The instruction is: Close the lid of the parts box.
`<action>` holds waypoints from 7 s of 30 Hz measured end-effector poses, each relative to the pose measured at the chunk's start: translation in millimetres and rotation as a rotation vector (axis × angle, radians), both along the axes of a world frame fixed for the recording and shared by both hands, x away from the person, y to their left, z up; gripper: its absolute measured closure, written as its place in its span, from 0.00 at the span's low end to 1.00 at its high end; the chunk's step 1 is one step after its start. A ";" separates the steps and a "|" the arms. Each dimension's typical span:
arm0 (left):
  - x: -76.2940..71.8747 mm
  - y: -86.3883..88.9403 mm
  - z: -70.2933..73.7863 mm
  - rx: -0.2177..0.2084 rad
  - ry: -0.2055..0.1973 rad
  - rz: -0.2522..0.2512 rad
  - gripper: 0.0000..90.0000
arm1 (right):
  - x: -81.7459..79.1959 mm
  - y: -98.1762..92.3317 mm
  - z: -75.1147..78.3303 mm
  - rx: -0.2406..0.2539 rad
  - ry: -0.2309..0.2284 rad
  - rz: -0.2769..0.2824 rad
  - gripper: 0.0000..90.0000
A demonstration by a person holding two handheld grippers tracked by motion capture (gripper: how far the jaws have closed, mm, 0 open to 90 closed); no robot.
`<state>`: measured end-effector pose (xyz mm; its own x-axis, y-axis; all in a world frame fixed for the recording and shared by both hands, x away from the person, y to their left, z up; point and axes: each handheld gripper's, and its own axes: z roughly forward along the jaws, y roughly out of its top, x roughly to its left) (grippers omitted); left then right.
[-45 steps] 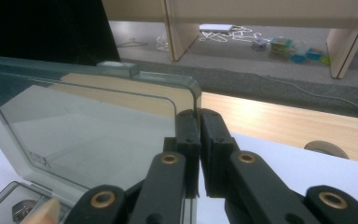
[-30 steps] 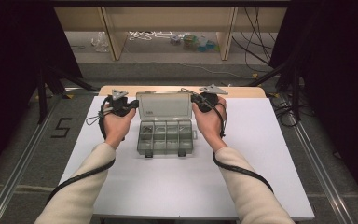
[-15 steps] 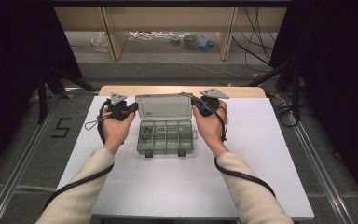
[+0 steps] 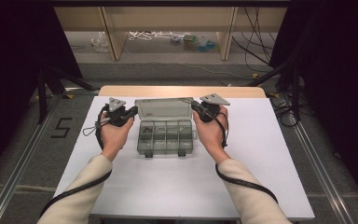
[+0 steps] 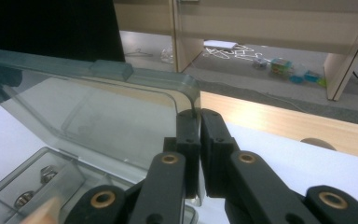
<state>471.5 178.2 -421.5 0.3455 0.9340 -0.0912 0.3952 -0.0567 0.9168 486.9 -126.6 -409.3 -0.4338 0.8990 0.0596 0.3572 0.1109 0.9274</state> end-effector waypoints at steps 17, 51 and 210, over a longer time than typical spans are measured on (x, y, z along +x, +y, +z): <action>-21.5 2.1 -6.0 0.026 -0.018 -0.036 0.99 | -21.7 -4.6 -6.9 -0.012 -0.017 0.028 0.97; -36.1 5.4 -15.1 0.049 -0.026 -0.064 0.99 | -42.7 -9.3 -15.6 -0.031 -0.006 0.073 0.98; -87.9 5.7 -25.8 0.102 -0.022 -0.244 0.86 | -67.4 -42.6 -41.2 -0.035 0.118 0.249 0.74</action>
<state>383.7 183.9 -447.2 0.5621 0.8270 0.0094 0.3387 -0.2406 0.9096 419.5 -169.2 -450.4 -0.6337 0.7679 0.0938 0.4204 0.2400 0.8750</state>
